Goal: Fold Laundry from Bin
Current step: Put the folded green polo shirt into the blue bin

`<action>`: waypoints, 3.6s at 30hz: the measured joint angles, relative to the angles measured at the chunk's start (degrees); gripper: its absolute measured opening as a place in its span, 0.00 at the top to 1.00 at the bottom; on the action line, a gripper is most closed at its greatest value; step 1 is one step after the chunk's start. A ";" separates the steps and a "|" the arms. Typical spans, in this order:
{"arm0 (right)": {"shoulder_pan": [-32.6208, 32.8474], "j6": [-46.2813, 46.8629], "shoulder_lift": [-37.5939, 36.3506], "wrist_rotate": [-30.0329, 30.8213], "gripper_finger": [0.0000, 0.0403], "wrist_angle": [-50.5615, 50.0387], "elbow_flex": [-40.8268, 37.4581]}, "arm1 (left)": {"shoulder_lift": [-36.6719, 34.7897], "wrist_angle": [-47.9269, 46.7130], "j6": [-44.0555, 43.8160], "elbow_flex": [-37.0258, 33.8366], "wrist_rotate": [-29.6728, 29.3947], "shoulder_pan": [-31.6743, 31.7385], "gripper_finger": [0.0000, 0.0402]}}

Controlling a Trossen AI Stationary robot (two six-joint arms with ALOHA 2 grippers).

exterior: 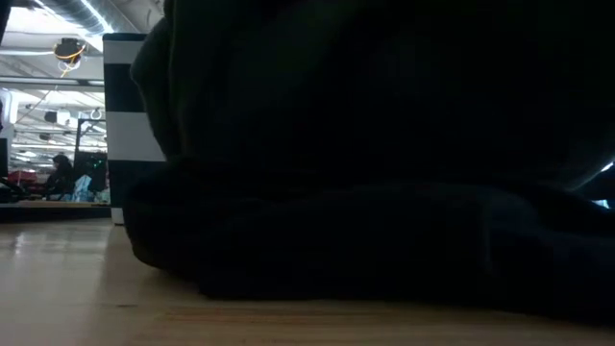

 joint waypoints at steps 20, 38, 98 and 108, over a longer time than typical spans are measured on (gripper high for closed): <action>-3.55 -0.10 13.71 -0.38 0.22 22.93 0.00 | -0.02 2.23 0.07 0.00 -0.09 -0.74 0.99; -19.29 -8.03 22.68 -19.97 0.33 16.38 10.84 | -0.02 2.34 1.51 0.00 1.24 -0.74 0.99; -56.70 -63.21 13.67 -44.62 1.00 -30.27 73.15 | -45.05 -12.39 36.15 0.04 -34.03 31.36 0.99; -61.33 -66.79 21.64 -49.66 1.00 -30.03 73.84 | -43.51 -16.07 49.47 -0.03 -20.77 51.04 0.99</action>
